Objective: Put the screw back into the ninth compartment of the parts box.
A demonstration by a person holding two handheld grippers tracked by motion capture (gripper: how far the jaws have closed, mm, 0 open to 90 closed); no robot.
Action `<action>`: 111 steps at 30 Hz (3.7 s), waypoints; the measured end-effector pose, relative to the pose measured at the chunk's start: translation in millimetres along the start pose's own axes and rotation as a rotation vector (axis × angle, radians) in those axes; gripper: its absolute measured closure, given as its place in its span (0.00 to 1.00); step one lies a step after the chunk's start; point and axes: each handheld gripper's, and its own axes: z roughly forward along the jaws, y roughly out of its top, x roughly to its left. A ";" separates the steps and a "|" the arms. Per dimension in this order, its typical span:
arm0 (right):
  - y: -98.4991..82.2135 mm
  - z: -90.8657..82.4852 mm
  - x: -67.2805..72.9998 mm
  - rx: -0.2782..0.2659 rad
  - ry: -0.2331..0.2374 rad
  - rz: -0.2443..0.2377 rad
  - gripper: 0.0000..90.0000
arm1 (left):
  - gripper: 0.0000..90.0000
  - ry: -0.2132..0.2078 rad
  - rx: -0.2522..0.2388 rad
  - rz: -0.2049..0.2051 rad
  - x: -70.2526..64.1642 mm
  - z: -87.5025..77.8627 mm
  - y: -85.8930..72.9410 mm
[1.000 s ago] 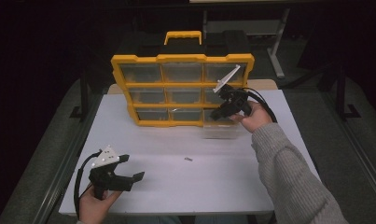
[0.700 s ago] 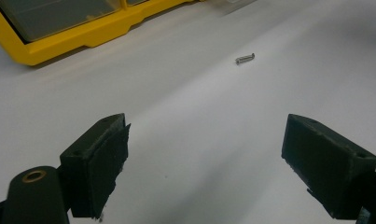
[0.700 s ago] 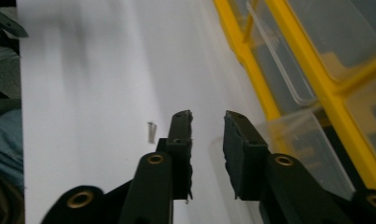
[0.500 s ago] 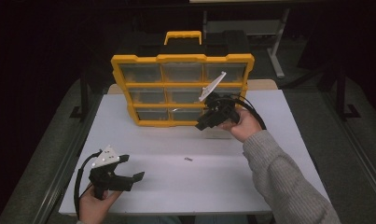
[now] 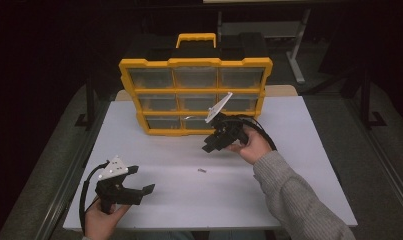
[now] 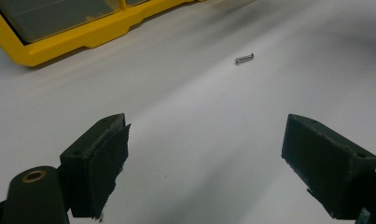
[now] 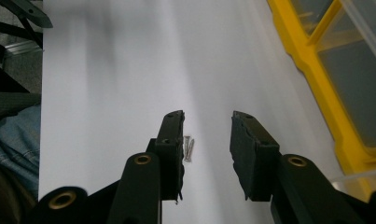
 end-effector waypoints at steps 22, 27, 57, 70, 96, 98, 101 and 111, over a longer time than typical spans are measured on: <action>-14.1 41.6 6.1 0.053 0.022 0.007 0.68 | 0.16 0.003 -0.001 0.002 0.1 -0.6 0.1; -17.2 47.1 6.5 0.066 0.021 0.004 0.70 | 0.16 0.003 -0.003 -0.001 -0.2 -0.8 0.2; -27.4 89.3 2.4 0.139 0.029 0.011 0.86 | 0.16 0.000 0.001 0.004 0.2 -1.2 0.1; -27.8 91.8 2.4 0.160 -0.006 -0.022 0.92 | 0.16 0.000 0.001 0.006 -0.1 -1.3 0.3; -17.4 68.4 -0.9 0.142 0.037 -0.009 0.96 | 0.16 0.000 0.000 0.006 -0.9 0.2 0.8; -15.4 62.4 -1.2 0.135 0.041 -0.004 0.96 | 0.16 -0.001 0.002 0.009 -0.8 0.3 0.8; -13.4 54.1 -2.6 0.124 0.036 0.000 0.96 | 0.16 -0.001 0.006 0.016 -0.6 0.5 0.9; -6.6 30.9 -7.4 0.096 0.037 0.008 0.96 | 0.16 -0.001 -0.003 0.009 -1.3 1.3 1.0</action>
